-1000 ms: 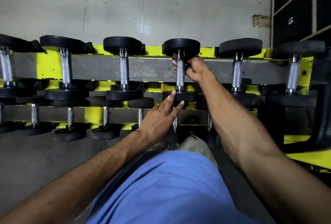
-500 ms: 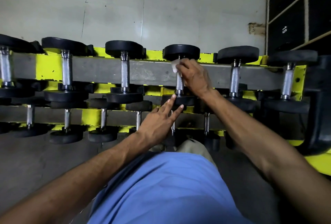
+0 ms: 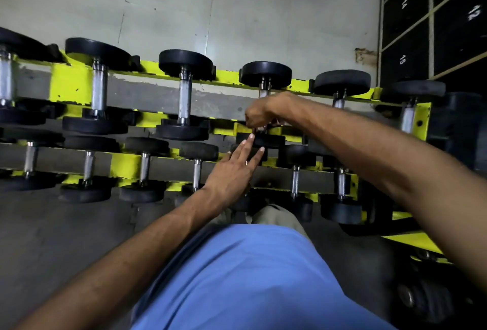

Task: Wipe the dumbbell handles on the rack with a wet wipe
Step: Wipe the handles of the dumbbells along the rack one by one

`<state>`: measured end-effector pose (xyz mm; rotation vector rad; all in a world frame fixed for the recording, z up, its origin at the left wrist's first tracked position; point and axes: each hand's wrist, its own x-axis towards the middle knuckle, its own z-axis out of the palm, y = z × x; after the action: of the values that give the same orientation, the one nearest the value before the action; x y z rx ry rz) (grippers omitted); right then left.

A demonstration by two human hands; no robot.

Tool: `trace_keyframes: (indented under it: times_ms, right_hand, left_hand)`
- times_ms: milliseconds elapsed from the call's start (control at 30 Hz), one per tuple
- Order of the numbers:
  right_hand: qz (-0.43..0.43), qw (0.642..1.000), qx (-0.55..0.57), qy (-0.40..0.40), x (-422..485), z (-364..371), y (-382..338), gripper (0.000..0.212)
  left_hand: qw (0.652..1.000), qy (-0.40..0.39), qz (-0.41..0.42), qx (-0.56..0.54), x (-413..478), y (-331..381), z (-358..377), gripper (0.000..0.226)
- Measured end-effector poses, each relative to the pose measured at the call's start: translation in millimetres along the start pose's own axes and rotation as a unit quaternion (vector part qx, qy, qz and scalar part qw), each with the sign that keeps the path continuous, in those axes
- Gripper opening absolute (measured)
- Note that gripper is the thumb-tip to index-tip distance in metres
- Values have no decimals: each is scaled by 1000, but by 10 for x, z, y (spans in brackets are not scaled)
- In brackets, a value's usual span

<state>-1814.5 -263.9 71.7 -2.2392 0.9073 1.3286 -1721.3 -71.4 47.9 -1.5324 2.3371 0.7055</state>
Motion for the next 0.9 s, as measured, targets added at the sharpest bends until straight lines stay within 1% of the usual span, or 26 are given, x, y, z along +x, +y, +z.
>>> trace_keyframes:
  times_ms: [67, 167, 200, 267, 333, 400, 500, 567, 633, 767, 833, 900]
  right_hand:
    - [17, 999, 16, 25, -53, -62, 77, 24]
    - [13, 995, 1, 94, -18, 55, 90, 34]
    - [13, 995, 1, 98, -35, 116, 34, 33]
    - [8, 998, -9, 64, -117, 167, -94, 25]
    - [9, 999, 11, 43, -98, 159, -126, 18]
    - [10, 998, 35, 53, -121, 136, -114, 17]
    - [-18, 992, 55, 108, -249, 211, -62, 17]
    - [-42, 983, 65, 167, -368, 309, 13, 17]
    - [-48, 969, 90, 225, -498, 460, 149, 21]
    - [8, 940, 181, 289, -776, 916, 534, 20]
    - [46, 927, 200, 314, -965, 1103, 687, 19]
    - [87, 914, 195, 345, -1120, 1228, 838, 19]
  left_hand:
    - [1000, 11, -4, -4, -33, 6, 21, 87]
    - [1000, 20, -6, -18, -54, 12, 34, 87]
    - [1000, 22, -5, -21, -50, 16, 37, 86]
    - [999, 24, -3, -26, -33, 21, 43, 85]
    - [999, 27, -3, -32, -21, 5, 53, 86]
    - [999, 34, 1, -37, -25, -18, 41, 87]
    - [997, 52, 10, -55, -16, -25, 38, 85]
    - [995, 78, 17, -66, 5, 16, 29, 84]
    - [994, 77, 35, -67, 57, 89, 1, 83]
    - [992, 74, 86, -46, 213, 301, -73, 84]
    - [991, 76, 103, -47, 316, 439, -93, 84]
    - [989, 76, 120, -46, 415, 601, -127, 85]
